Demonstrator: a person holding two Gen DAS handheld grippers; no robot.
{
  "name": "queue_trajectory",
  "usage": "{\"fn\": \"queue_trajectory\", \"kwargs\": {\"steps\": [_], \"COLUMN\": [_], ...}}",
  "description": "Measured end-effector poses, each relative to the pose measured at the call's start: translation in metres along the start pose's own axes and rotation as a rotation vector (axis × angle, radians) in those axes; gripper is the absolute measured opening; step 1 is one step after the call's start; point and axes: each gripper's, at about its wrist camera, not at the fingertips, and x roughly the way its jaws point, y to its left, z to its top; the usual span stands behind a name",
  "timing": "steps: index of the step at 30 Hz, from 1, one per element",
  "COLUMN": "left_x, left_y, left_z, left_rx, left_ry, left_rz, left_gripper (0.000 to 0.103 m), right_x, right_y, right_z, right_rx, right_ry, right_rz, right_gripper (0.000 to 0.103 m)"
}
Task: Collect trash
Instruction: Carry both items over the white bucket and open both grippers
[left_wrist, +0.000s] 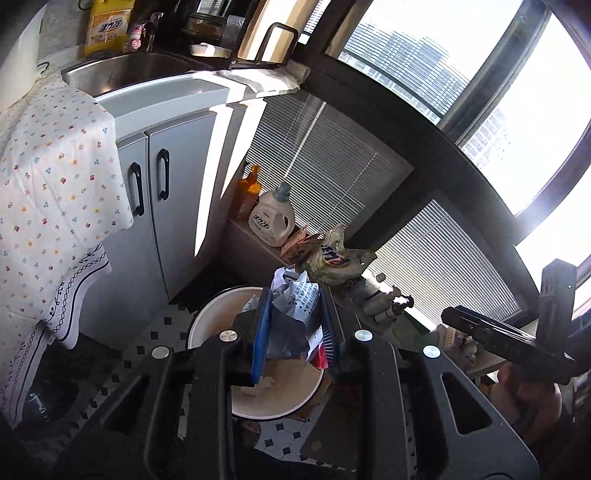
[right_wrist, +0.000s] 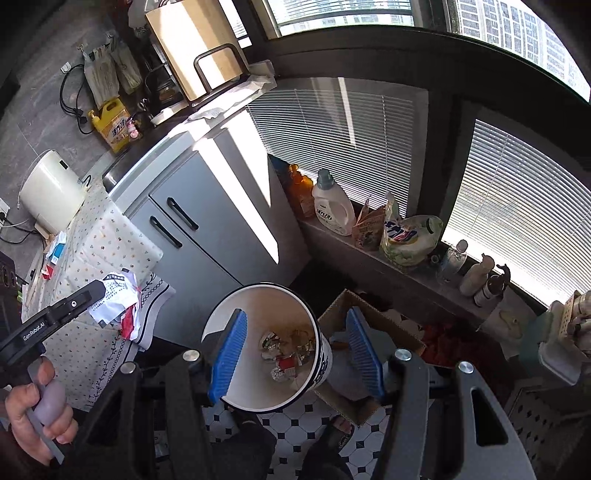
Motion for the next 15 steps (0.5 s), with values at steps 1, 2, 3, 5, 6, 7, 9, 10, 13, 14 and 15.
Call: {"fn": "queue_trajectory", "kwargs": {"steps": [1,2,3,5,6,7,9,10,13,14,15], "left_x": [0.002,0.003,0.004,0.003,0.002,0.001,-0.004,-0.008,-0.021,-0.027,-0.032], "left_y": [-0.003,-0.004,-0.005,-0.004,-0.003,-0.001,0.005,0.010,0.025,0.032,0.038], "left_z": [0.000,0.000,0.000,-0.001,-0.001,-0.001,0.000,0.002,0.003,0.004,0.005], "left_rx": [0.002,0.003,0.001,-0.002,-0.002,-0.004,-0.018,-0.026,-0.048,-0.059,-0.070], "left_ry": [0.004,0.009,0.011,0.009,0.010,0.009,-0.001,-0.009,-0.033,-0.041,-0.050], "left_rz": [-0.011,-0.026,-0.039,-0.057,-0.055,-0.050,-0.038,-0.027,0.016,0.032,0.049], "left_gripper": [0.029,0.038,0.044,0.057,0.058,0.060,0.063,0.066,0.070,0.072,0.072], "right_x": [-0.001,-0.001,-0.001,0.000,0.000,0.001,0.004,0.005,0.011,0.013,0.014], "right_y": [-0.001,-0.002,-0.003,-0.002,-0.002,0.000,0.006,0.010,0.026,0.031,0.037], "right_z": [0.000,0.000,0.000,0.000,0.001,0.001,0.002,0.003,0.005,0.006,0.008], "right_rx": [0.002,0.004,0.005,0.008,0.007,0.005,-0.004,-0.011,-0.032,-0.038,-0.046], "right_ry": [-0.001,-0.001,-0.001,-0.001,-0.001,0.001,0.004,0.006,0.014,0.017,0.020], "right_rz": [-0.004,-0.007,-0.009,-0.009,-0.007,-0.004,0.005,0.011,0.033,0.041,0.052], "right_gripper": [0.056,0.056,0.056,0.056,0.056,0.056,0.056,0.056,0.056,0.056,0.056]}}
